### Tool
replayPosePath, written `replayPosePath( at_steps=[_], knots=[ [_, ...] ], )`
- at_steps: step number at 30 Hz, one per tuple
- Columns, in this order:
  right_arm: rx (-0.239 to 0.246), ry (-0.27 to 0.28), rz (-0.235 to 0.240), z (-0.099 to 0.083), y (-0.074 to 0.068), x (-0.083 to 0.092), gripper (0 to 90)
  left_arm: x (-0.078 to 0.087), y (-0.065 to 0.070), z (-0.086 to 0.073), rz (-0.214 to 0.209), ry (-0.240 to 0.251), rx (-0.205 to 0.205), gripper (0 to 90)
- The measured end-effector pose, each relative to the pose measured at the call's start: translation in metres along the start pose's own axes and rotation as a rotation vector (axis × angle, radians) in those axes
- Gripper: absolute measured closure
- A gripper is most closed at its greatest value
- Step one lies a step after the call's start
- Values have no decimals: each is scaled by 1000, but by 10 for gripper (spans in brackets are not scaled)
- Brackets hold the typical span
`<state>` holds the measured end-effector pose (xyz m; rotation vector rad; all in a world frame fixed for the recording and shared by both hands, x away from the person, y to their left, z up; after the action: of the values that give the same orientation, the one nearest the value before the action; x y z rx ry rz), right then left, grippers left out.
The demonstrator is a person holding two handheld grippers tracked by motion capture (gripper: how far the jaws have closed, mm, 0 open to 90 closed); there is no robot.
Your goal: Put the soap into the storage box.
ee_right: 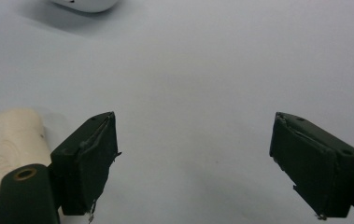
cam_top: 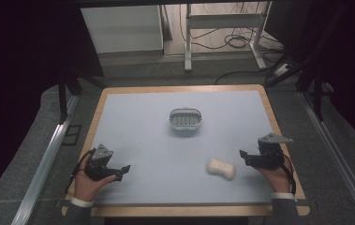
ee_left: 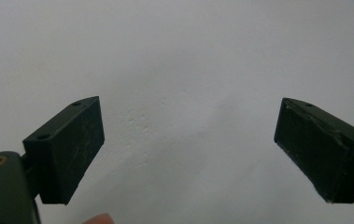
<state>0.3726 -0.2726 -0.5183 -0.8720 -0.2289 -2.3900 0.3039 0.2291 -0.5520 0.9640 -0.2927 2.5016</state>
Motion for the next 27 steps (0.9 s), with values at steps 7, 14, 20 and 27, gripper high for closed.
replayPosePath(
  at_steps=[7, 14, 20, 27],
  knots=[
    [12, -53, 18, 8, -8, 10, 160, 1, 3, 0, -17, 5, 2, 87],
    [55, -101, 13, 16, -17, 13, 165, 3, 1, 0, -19, 14, 6, 86],
    [110, -125, 22, 32, -24, 15, 166, 2, 3, 0, -20, 10, 2, 86],
    [145, -157, 56, 44, -33, 10, 186, 3, 2, 0, -19, 11, 4, 85]
  ],
)
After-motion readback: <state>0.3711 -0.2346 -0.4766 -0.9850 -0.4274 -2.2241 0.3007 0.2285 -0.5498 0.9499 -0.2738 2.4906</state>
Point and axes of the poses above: each handheld gripper's, and its own axes: x roughly backward along the jaws, z roughly out of its top, y roughly to its right, the point moved 5 cm from there along -x, roughly forward along the jaws, and after that the axes turned 7 degrees about z, right-handed, at the moved point
